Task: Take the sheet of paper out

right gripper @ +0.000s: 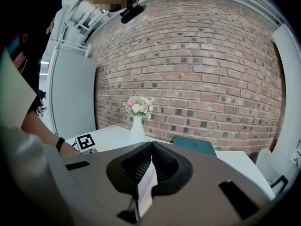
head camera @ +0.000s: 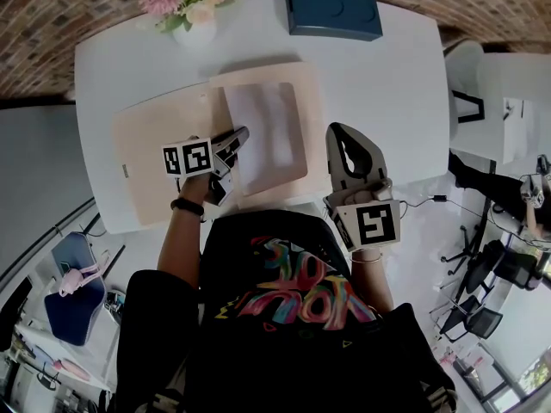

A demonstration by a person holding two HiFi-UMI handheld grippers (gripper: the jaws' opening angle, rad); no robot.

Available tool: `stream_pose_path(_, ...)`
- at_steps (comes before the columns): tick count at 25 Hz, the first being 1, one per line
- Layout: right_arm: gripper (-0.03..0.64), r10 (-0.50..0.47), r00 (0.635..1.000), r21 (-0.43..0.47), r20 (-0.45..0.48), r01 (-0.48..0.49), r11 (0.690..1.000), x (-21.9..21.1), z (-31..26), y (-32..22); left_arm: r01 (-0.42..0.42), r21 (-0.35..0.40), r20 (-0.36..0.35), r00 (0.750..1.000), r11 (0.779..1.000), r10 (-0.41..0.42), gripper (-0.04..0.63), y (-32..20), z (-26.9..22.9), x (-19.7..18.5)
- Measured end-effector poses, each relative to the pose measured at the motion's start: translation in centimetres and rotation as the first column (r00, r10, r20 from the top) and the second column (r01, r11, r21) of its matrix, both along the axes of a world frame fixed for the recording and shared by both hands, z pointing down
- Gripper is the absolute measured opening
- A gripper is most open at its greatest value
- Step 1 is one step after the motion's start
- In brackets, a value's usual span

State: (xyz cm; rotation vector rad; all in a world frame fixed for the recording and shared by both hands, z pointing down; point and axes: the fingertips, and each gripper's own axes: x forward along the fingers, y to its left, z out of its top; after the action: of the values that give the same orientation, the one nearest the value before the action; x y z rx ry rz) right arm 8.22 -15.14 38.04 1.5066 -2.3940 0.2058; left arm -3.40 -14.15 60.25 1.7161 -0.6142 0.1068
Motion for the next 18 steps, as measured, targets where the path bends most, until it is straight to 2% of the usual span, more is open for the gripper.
stream_pose_path(6,0.017,-0.006,1.0,0.0,0.002,0.006,1.0,0.0,-0.1,0.0,0.015,-0.002,-0.037,0.999,1.0,-0.015,0.023,-0.1,-0.7,-0.3)
stream_pose_path(13,0.017,-0.028,1.0,0.005,0.0,0.028,1.0,-0.5,-0.5,0.0,0.032,0.018,-0.02,0.999,0.999,-0.031,0.023,0.3,-1.4,-1.8)
stream_pose_path(18,0.017,-0.063,0.998,0.012,0.004,0.063,0.998,-1.6,-0.7,0.1,0.074,0.036,-0.009,0.997,0.997,-0.074,0.023,1.1,-2.3,-4.5)
